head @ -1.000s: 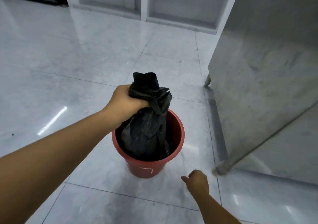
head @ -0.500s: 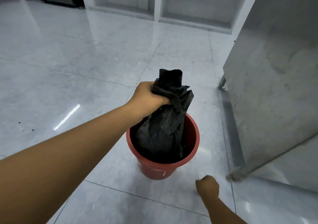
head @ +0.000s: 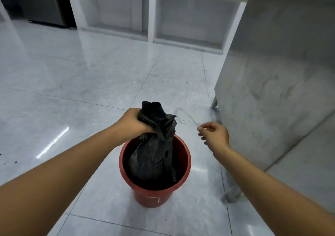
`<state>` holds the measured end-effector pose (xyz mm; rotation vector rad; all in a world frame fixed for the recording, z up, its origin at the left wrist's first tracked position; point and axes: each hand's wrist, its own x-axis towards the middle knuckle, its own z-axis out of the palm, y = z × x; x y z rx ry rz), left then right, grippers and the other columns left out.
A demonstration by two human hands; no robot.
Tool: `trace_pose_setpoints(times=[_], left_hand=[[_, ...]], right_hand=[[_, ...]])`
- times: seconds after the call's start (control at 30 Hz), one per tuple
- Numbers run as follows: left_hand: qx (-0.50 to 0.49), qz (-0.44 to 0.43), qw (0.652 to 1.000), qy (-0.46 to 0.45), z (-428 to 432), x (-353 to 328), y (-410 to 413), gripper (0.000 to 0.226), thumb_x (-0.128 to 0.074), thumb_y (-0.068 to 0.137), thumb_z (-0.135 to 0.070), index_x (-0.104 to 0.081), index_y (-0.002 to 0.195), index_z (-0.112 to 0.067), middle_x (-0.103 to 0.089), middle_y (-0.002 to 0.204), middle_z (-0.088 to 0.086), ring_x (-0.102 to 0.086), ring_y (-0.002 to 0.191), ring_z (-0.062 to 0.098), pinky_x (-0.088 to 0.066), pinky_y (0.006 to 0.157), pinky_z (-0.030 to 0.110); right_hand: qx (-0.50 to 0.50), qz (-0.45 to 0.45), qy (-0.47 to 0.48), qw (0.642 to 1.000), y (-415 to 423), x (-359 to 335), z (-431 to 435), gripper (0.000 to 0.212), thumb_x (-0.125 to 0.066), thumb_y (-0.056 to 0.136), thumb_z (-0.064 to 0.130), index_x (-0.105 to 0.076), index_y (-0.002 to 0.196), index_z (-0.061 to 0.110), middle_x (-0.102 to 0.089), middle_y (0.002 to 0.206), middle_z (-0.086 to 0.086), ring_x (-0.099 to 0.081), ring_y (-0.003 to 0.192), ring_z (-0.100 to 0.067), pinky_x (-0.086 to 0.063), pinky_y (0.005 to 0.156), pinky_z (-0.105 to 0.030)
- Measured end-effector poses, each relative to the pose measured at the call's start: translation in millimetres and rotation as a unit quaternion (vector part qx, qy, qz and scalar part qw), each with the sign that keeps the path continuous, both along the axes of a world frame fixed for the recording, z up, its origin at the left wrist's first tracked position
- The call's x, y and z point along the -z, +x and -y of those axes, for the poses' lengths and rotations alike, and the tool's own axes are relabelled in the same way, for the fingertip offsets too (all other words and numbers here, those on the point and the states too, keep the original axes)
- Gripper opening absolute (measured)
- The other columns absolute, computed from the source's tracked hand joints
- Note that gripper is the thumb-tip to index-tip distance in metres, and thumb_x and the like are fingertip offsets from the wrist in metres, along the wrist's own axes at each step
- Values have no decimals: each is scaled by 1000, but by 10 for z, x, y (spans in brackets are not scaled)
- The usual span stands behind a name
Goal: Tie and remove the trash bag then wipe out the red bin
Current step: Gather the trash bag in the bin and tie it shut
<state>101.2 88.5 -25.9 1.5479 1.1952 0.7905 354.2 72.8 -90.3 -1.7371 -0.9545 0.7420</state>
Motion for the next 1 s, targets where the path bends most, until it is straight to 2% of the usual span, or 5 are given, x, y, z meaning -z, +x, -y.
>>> trace_pose_setpoints(times=[0.17, 0.3, 0.6, 0.8, 1.0], left_hand=[[9, -21, 999, 46, -5, 53, -34, 35, -86, 57, -14, -62, 78, -29, -70, 69, -24, -65, 71, -3, -48, 58, 5], [29, -121, 990, 68, -13, 30, -56, 105, -78, 37, -50, -43, 134, -29, -38, 150, -4, -23, 144, 23, -23, 117, 46], [145, -84, 986, -13, -87, 35, 60, 16, -72, 79, -27, -62, 89, -34, -66, 91, -12, -62, 87, -1, -47, 69, 12], [179, -180, 966, -40, -41, -67, 69, 21, -65, 74, -59, -59, 89, -46, -66, 92, -20, -67, 86, 2, -52, 67, 14], [97, -336, 919, -183, -18, -27, -77, 95, -32, 51, -96, -55, 106, -22, -70, 85, 3, -70, 71, 21, -49, 73, 37]], right_hand=[[-204, -71, -23, 976, -351, -253, -54, 8, -72, 81, 13, -68, 75, 16, -70, 69, 0, -62, 63, -15, -51, 56, -25], [-319, -38, -68, 945, -386, -354, -98, 8, -69, 83, 11, -68, 78, 18, -67, 80, -3, -61, 77, -16, -51, 70, -32], [-345, -40, -129, 929, -20, -321, -96, 8, -73, 81, 28, -66, 79, 24, -69, 96, 1, -64, 96, -17, -51, 81, -34], [-297, 33, -125, 946, 12, -316, -68, 11, -74, 80, 23, -66, 73, 21, -67, 77, 4, -62, 81, -14, -50, 73, -32], [-193, 136, -102, 966, 38, -319, -88, 15, -73, 80, 16, -64, 69, 17, -67, 77, -3, -61, 73, -18, -44, 58, -24]])
